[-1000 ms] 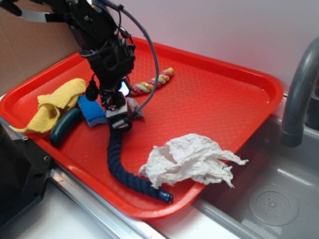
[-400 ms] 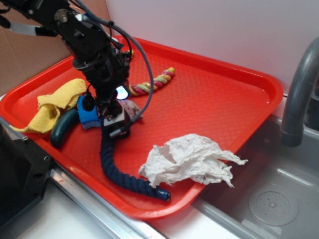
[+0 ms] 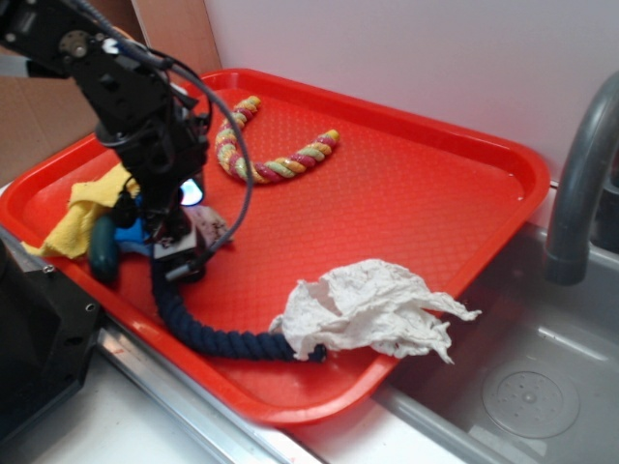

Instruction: Grab the wood chip.

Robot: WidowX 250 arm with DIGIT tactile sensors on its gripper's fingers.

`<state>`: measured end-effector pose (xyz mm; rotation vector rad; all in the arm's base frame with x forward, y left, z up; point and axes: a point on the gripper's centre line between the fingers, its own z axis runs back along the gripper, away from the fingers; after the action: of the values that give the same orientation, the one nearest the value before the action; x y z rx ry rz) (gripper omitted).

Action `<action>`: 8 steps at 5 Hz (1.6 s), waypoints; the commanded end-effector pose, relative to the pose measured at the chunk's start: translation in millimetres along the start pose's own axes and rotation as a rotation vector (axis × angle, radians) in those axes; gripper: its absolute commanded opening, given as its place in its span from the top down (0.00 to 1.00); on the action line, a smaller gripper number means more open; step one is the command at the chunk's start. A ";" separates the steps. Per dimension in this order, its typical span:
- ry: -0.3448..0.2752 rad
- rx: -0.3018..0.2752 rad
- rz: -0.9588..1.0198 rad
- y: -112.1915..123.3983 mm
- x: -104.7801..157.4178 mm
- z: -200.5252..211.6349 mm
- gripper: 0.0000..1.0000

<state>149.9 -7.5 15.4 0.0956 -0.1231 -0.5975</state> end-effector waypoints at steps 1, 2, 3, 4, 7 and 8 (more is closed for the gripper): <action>-0.027 0.026 0.129 15.4 12.1 46.6 0.00; -0.027 0.026 0.129 15.4 12.1 46.6 0.00; -0.027 0.026 0.129 15.4 12.1 46.6 0.00; -0.032 -0.117 -0.104 30.0 21.0 13.2 0.00; -0.027 -0.087 -0.498 8.5 31.2 -7.7 0.49; -0.046 -0.088 -0.444 5.1 29.2 -6.3 1.00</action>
<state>183.5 -12.8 14.8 0.0253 -0.1259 -1.0524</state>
